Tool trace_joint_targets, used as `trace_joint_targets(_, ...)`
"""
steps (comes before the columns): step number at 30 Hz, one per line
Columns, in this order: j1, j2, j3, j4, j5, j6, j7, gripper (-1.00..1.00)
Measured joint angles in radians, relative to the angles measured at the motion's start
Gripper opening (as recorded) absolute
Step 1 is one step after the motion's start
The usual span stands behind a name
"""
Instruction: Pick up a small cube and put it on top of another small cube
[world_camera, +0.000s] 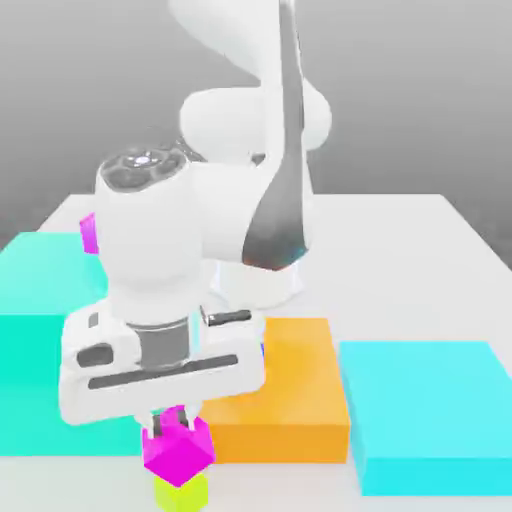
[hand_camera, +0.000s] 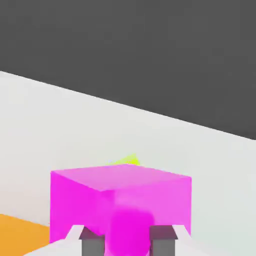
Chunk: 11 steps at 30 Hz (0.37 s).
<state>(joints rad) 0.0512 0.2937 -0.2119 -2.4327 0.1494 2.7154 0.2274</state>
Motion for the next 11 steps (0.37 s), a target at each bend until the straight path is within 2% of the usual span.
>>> trace_joint_targets(7, -0.002, 0.007, 0.003, 0.000, 0.003, 0.008, -0.002, 1.00)
trace_joint_targets(11, 0.013, -0.113, -0.023, -0.008, -0.064, -0.100, 0.046, 1.00)
